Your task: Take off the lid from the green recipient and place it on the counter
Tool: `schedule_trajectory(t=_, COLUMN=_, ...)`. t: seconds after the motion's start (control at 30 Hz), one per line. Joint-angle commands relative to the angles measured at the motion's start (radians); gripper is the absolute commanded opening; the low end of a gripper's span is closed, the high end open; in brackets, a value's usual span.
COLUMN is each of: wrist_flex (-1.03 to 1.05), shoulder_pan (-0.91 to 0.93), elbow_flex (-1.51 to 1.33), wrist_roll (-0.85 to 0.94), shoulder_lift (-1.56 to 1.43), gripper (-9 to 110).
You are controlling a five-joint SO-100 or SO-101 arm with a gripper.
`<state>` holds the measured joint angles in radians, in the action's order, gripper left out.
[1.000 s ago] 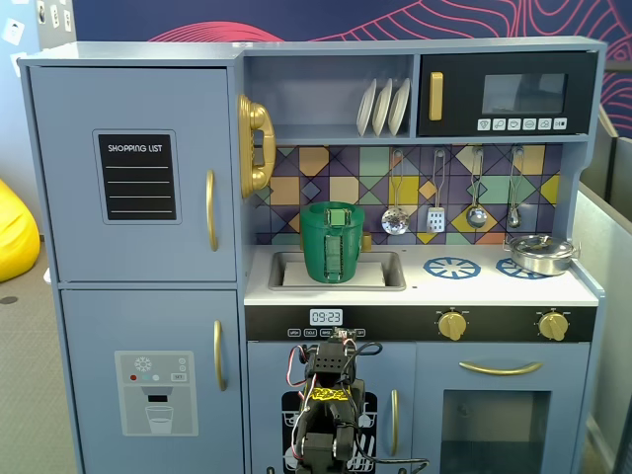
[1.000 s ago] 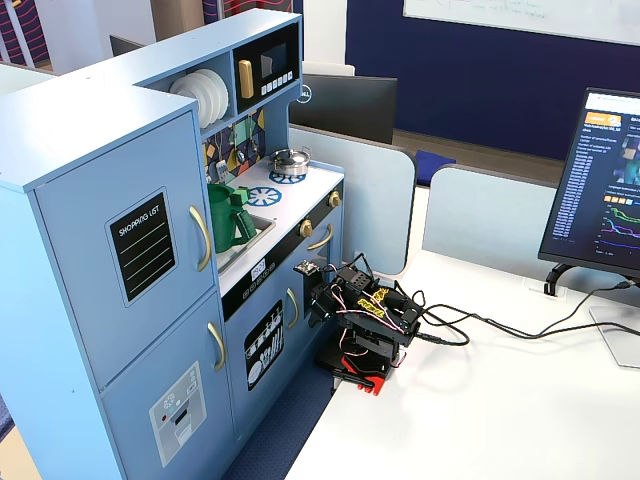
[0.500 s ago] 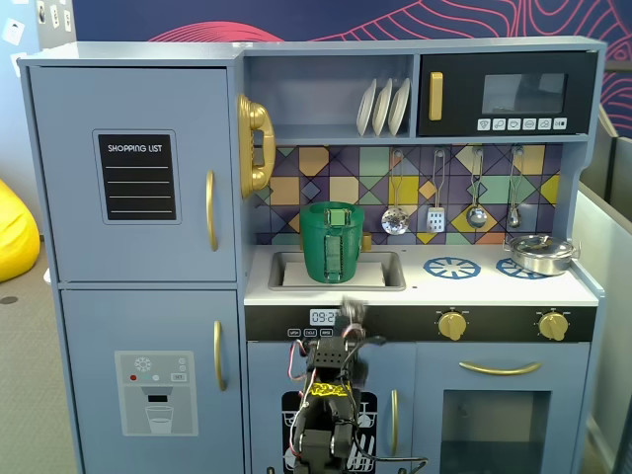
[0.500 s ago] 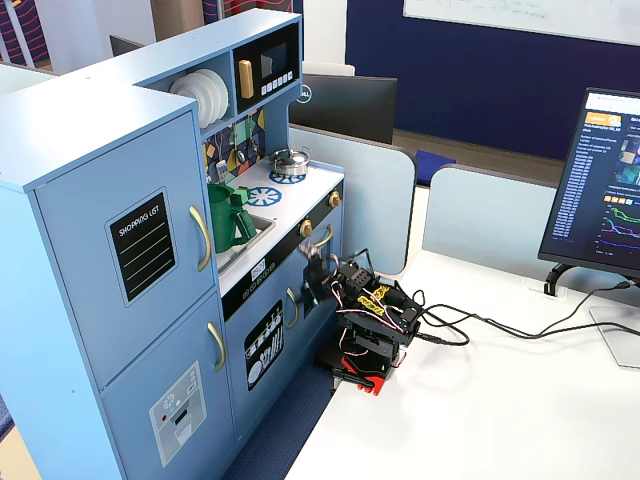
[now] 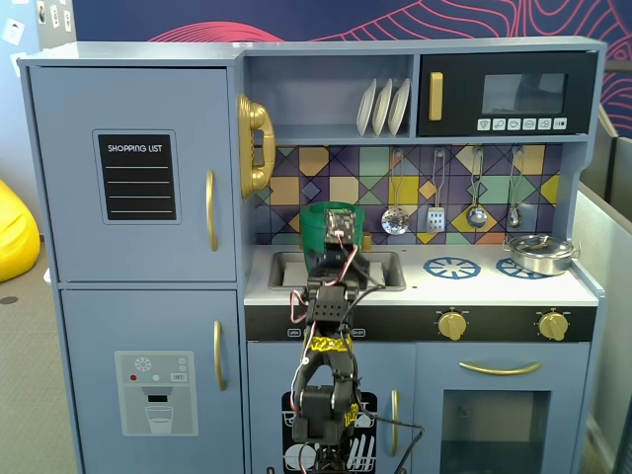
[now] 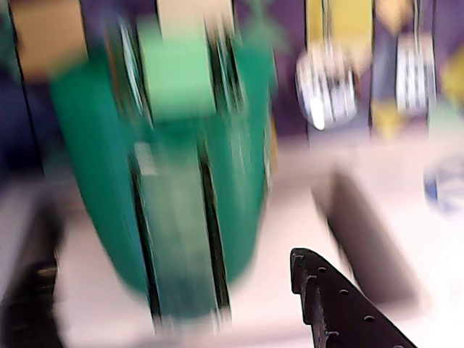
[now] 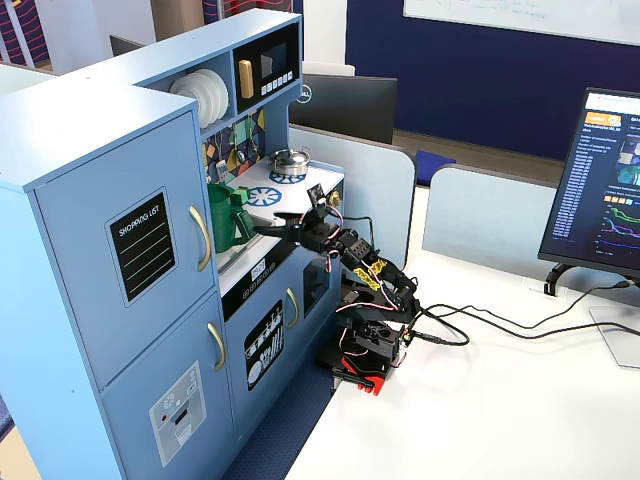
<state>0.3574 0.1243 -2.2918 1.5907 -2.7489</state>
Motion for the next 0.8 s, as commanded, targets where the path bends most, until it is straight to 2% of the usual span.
schedule_trajectory(t=0.0, wrist_flex=-0.112, shoulder_pan=-0.002, elbow_flex=0.121, wrist_roll=0.051, shoulder_lift=0.072, gripper=43)
schedule_trajectory(t=0.77, wrist_flex=-0.239, shoulder_pan=-0.034, elbow_flex=0.365, wrist_roll=0.057, shoulder_lift=0.394, gripper=39)
